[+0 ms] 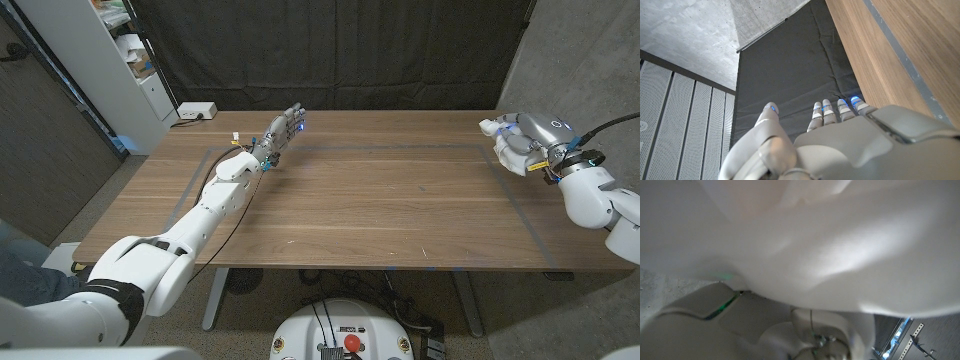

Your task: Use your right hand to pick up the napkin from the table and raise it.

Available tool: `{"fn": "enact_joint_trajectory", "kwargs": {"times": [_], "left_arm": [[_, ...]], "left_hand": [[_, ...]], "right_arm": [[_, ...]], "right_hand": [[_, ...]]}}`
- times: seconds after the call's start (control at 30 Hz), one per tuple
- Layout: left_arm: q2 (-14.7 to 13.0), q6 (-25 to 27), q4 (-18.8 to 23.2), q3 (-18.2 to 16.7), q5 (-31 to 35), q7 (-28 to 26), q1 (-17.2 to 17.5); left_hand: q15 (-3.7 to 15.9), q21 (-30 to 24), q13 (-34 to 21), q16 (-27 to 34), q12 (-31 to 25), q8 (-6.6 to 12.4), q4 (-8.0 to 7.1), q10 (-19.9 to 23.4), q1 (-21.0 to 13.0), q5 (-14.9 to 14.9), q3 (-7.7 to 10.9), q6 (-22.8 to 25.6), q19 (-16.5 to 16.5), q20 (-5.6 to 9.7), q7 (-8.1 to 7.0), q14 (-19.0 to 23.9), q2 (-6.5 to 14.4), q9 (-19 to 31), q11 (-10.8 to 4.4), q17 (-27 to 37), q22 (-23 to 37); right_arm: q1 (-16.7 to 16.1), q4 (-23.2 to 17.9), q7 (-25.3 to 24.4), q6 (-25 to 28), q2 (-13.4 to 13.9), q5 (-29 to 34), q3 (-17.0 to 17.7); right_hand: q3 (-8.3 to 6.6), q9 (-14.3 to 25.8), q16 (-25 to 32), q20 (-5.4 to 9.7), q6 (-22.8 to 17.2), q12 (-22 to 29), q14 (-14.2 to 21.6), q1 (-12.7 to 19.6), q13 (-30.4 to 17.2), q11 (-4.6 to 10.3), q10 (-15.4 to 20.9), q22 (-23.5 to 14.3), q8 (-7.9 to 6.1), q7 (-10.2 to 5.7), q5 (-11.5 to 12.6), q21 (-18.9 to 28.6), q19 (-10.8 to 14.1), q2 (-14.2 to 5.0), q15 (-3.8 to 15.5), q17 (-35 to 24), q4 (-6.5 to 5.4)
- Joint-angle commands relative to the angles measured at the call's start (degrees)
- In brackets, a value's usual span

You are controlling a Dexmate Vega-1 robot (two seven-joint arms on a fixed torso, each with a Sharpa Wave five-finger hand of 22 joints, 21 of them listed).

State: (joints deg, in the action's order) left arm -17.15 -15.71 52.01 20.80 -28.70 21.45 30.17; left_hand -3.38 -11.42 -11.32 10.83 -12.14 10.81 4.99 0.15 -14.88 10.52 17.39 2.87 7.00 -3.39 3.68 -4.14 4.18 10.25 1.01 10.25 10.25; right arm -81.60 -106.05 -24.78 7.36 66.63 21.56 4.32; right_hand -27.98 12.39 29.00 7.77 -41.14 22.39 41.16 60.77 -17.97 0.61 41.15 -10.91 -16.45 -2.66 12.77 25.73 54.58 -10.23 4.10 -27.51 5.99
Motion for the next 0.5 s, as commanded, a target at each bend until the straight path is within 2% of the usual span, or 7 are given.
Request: {"fn": "enact_joint_trajectory", "kwargs": {"times": [0.03, 0.3, 0.5], "left_arm": [[-0.2, -0.3, 0.9, 0.0, -0.1, -0.3, 0.8], [0.3, -0.3, 0.1, -0.1, -0.8, 0.4, 1.3], [-0.9, 0.5, 3.3, -0.4, -0.9, -0.4, 2.9]], "left_hand": [[-0.06, 0.0, -0.1, 0.0, -0.3, 0.10, 0.38, 0.4, 0.0, -0.2, 0.00, 0.4, 0.2, -0.14, 0.11, -0.4, 0.5, 0.1, 0.21, 0.3, 0.2], [-0.07, 0.0, -0.1, 0.0, -0.3, 0.10, 0.41, 0.4, 0.0, -0.2, 0.01, 0.4, 0.2, -0.21, -0.01, -0.4, 0.5, 0.1, 0.24, 0.3, 0.2], [-0.06, 0.0, -0.1, 0.0, -0.2, 0.11, 0.42, 0.3, 0.0, -0.2, 0.02, 0.5, 0.3, -0.32, 0.09, -0.3, 0.5, 0.1, 0.33, 0.3, 0.2]], "right_arm": [[0.5, 0.1, 1.2, -1.1, -1.8, 1.8, 1.1], [1.7, 0.3, 1.3, -2.1, -2.8, 2.5, -0.4], [3.2, 0.4, 1.6, -2.1, -3.2, 2.8, -2.4]], "right_hand": [[-0.02, 0.2, -0.1, 0.33, -0.4, -0.1, 0.7, -0.3, -0.1, -0.05, 0.5, -0.2, 0.26, 0.16, 0.2, 0.5, -0.3, -0.06, 5.31, -0.3, -0.41], [-0.03, 0.2, -0.2, 0.41, -0.4, -0.2, 0.8, -0.2, -0.1, 0.11, 0.5, -0.2, 0.42, 0.16, 0.2, 0.8, -0.3, -0.08, 5.41, -0.4, -0.33], [-0.02, 0.2, -0.5, 0.42, -0.3, -0.4, 0.7, -0.2, -0.1, 0.00, 0.4, -0.2, 0.62, 0.16, 0.3, 1.0, -0.4, -0.08, 5.23, -0.4, -0.35]]}}
